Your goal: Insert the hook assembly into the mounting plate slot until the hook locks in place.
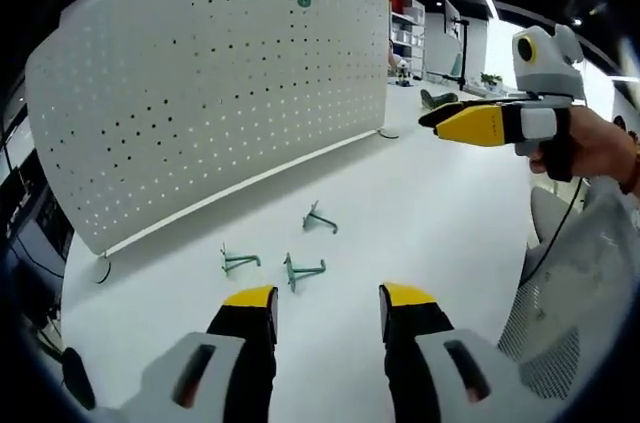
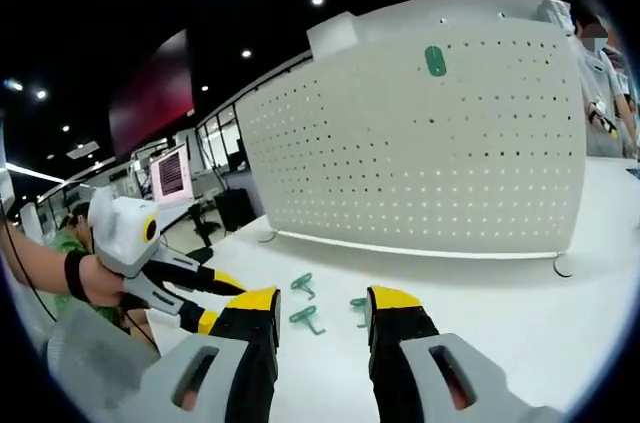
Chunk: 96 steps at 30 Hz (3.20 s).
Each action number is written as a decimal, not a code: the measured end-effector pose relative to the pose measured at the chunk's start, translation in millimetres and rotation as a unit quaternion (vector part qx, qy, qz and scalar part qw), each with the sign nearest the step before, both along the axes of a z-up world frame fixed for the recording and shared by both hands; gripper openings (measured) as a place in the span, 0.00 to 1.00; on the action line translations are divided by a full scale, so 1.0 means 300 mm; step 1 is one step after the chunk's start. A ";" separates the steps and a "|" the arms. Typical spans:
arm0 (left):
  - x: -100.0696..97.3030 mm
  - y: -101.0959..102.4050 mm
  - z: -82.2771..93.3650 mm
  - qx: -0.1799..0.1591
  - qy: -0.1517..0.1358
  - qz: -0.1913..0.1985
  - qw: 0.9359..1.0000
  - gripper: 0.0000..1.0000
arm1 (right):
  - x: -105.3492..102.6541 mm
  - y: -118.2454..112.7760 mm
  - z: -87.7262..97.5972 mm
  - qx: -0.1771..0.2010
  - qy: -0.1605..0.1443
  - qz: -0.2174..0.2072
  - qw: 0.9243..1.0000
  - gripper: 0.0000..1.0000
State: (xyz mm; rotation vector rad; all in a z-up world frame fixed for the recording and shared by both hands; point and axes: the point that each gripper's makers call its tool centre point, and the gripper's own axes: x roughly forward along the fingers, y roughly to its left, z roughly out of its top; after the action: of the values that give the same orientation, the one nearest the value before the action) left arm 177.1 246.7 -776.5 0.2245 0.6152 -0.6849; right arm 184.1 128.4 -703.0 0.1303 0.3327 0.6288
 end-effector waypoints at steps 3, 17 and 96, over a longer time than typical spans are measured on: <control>0.010 0.002 -0.022 0.008 0.007 0.000 1.000 0.41 | -0.012 0.007 -0.008 0.003 0.005 0.002 1.000 0.35; 0.057 0.017 -0.078 0.010 0.025 0.016 1.000 0.38 | -0.047 0.048 -0.049 0.003 0.025 0.018 1.000 0.35; 0.180 -0.011 -0.251 0.029 0.084 0.026 0.996 0.04 | -0.072 0.076 -0.051 0.008 0.025 0.027 0.999 0.30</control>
State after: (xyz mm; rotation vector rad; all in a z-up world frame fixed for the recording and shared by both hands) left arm 231.1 243.5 -851.8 0.2052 0.7997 -0.6403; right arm 162.5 151.4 -718.2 0.1527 0.3814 0.6829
